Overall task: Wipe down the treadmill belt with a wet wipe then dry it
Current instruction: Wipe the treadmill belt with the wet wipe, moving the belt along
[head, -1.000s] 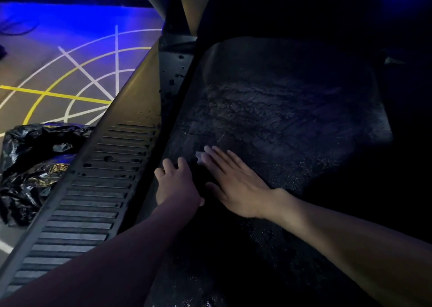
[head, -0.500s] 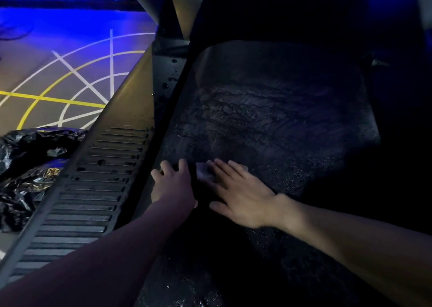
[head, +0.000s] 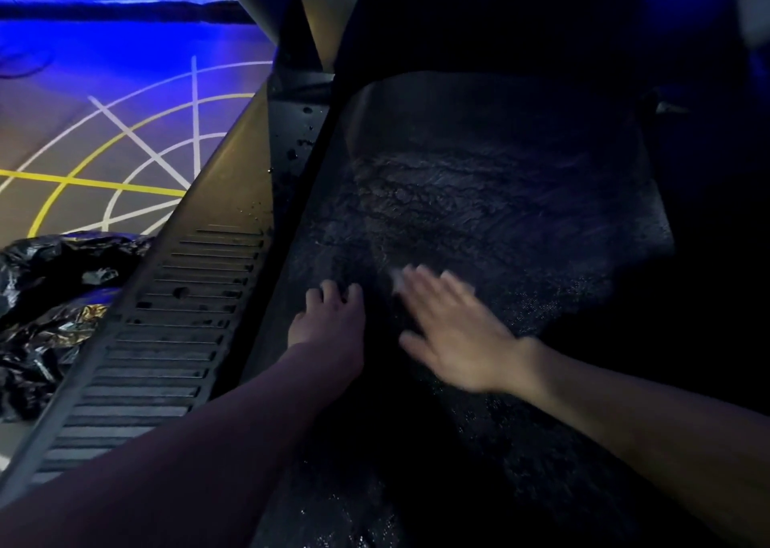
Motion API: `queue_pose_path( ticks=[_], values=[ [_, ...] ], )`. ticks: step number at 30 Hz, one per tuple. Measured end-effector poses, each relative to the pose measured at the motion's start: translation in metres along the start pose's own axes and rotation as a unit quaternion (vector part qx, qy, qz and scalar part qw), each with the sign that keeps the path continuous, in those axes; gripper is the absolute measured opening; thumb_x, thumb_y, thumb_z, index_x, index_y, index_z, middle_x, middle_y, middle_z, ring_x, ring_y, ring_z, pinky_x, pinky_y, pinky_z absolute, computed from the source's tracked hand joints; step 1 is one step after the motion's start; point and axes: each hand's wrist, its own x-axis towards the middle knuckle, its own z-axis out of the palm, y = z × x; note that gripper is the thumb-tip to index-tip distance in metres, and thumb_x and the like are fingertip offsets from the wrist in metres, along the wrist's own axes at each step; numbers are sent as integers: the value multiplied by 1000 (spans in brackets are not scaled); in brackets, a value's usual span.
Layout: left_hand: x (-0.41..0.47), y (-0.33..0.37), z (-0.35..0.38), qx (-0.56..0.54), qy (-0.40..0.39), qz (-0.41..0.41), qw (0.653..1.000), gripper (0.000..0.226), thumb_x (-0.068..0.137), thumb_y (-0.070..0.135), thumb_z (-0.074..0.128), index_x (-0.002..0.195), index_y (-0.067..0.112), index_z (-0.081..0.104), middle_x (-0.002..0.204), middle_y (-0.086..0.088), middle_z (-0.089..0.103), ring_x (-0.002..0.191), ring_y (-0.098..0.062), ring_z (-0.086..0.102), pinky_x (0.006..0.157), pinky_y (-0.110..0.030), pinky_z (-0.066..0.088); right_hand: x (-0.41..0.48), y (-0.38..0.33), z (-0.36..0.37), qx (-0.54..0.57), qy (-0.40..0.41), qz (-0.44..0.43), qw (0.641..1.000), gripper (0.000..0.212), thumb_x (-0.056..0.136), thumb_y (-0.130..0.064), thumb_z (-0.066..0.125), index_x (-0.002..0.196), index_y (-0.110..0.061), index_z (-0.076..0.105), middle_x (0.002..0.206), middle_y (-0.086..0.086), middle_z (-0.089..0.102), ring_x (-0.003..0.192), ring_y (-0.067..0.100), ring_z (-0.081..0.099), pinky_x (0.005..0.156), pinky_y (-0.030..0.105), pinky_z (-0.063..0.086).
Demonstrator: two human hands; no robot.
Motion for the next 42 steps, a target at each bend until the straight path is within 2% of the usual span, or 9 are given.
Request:
queue_pose_path(
  ticks=[10, 14, 19, 22, 27, 30, 34, 37, 42],
  values=[
    [5, 29, 5, -91, -142, -69, 983, 140, 65, 68, 75, 150, 2, -15, 150, -29, -33, 141, -48, -23, 114, -62, 7, -26, 10, 2, -7, -10, -55, 998, 67, 105, -52, 14, 158, -19, -10, 164, 0, -17, 150, 13, -22, 122, 37, -14],
    [5, 40, 11, -79, -125, -87, 985, 137, 69, 61, 77, 147, -4, -15, 147, -35, -33, 140, -52, -22, 113, -66, 7, -21, 38, -11, 6, -5, 89, 996, 68, 98, -54, -1, 156, -22, -19, 164, 0, -22, 148, 12, -26, 123, 39, -12],
    [7, 50, 8, -39, -103, -57, 992, 129, 77, 46, 78, 146, -10, -16, 151, -31, -29, 143, -44, -22, 119, -56, 7, -48, 30, 6, -3, -11, -52, 999, 65, 103, -51, 11, 158, -23, -10, 165, -4, -14, 151, 11, -18, 122, 36, -12],
    [4, 61, 8, -18, -69, 20, 997, 108, 88, 29, 68, 150, -2, -14, 157, -21, -23, 147, -37, -17, 120, -48, 11, -43, 48, 0, -1, 34, 96, 995, 66, 98, -54, -3, 155, -23, -13, 166, 0, -12, 151, 13, -19, 123, 39, -10],
    [6, 69, 10, -4, -85, 9, 996, 102, 91, 20, 64, 150, 0, -17, 156, -22, -25, 146, -41, -17, 119, -52, 10, -62, 44, 10, -35, 3, -43, 998, 66, 102, -53, 11, 159, -20, 0, 166, -1, -5, 153, 16, -8, 122, 37, -7],
    [8, 69, 7, -8, -119, 12, 993, 108, 87, 13, 66, 149, 4, -23, 153, -24, -31, 144, -43, -21, 119, -55, 7, -55, 67, 0, -5, 61, 121, 991, 70, 99, -57, -2, 158, -19, 2, 167, 3, -1, 154, 19, -2, 122, 37, -8],
    [11, 78, -5, -63, -162, 1, 985, 117, 81, 46, 67, 147, 32, -29, 151, -24, -36, 142, -43, -26, 117, -59, 3, -78, 47, 12, -22, -1, -32, 999, 67, 103, -56, 7, 157, -22, -9, 165, -1, -14, 152, 15, -17, 122, 38, -11],
    [9, 82, 1, -42, -140, 5, 989, 128, 70, 75, 64, 146, 33, -30, 149, -27, -36, 141, -47, -26, 114, -63, 3, -75, 84, 1, -5, 48, 79, 996, 64, 101, -56, 0, 156, -25, -11, 166, -3, -11, 152, 13, -13, 124, 40, -4],
    [6, 95, 6, -12, -118, -22, 993, 126, 77, 65, 66, 148, 23, -29, 150, -30, -32, 141, -51, -21, 112, -67, 12, -98, 70, 10, -17, 11, 5, 1000, 67, 104, -56, 10, 160, -20, -2, 166, -1, -8, 153, 15, -12, 124, 40, -5]
  ],
)
